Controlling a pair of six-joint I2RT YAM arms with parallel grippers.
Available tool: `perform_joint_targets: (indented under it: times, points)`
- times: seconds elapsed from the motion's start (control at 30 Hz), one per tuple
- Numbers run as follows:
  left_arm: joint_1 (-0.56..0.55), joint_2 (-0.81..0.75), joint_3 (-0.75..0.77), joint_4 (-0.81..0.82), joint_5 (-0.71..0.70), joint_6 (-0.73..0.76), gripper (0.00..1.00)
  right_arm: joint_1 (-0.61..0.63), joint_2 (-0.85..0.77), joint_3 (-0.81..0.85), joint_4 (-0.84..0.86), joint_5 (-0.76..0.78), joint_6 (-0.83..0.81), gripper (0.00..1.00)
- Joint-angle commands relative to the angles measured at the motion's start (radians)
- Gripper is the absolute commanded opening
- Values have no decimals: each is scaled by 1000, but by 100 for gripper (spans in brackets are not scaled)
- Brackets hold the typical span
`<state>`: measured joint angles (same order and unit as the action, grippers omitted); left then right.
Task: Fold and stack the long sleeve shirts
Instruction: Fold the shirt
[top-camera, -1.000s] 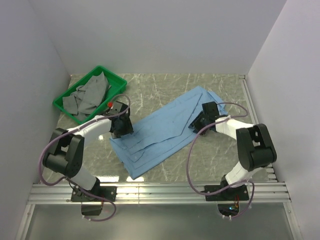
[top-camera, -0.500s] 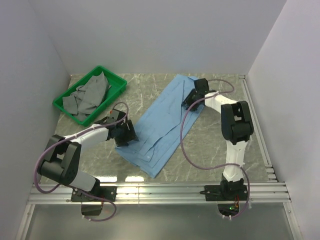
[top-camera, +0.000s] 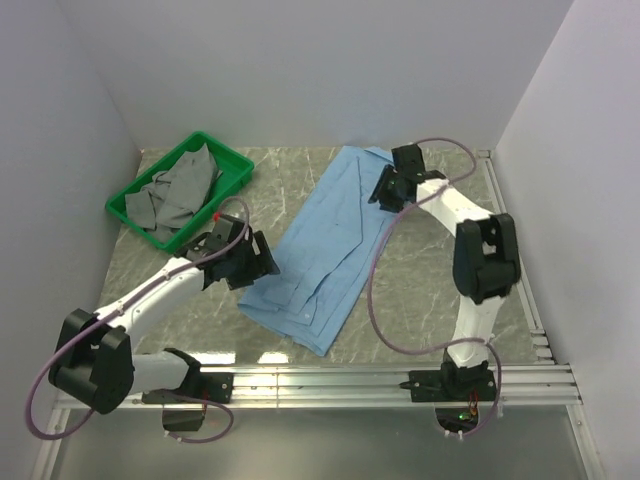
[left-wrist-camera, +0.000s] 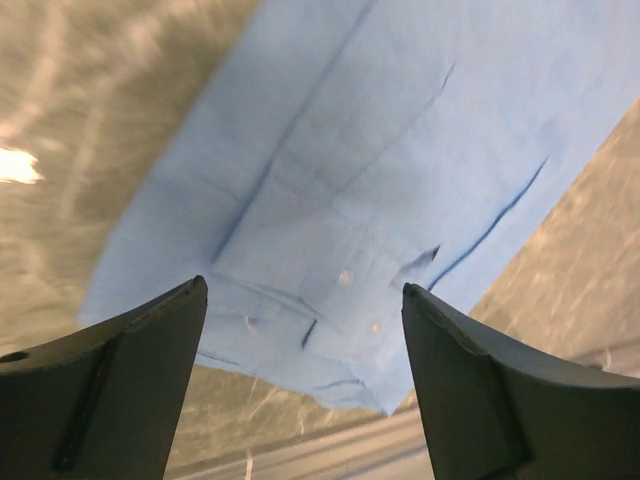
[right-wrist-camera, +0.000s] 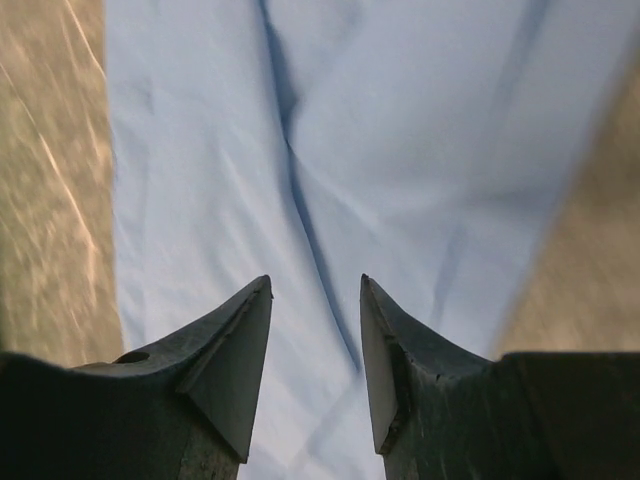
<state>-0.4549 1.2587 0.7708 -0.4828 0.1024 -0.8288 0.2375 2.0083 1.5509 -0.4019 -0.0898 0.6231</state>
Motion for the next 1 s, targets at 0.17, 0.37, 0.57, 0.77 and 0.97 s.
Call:
perform_joint_targets:
  times: [0.17,0.37,0.57,0.77,0.97]
  points:
    - [1,57,67,-67,-262,69,67,100,-314,-383,49,-2,38,42]
    - [2,162,68,-50,-303,74,55,148,-330,-503,112,5,109,40]
    - [2,217,38,-48,-238,66,49,148,-221,-428,52,36,61,38]
    - [-2,232,-21,-54,-83,48,44,145,-105,-284,-56,61,-16,38]
    - [-16,208,-84,-48,8,39,43,134,23,-83,-156,88,-91,38]
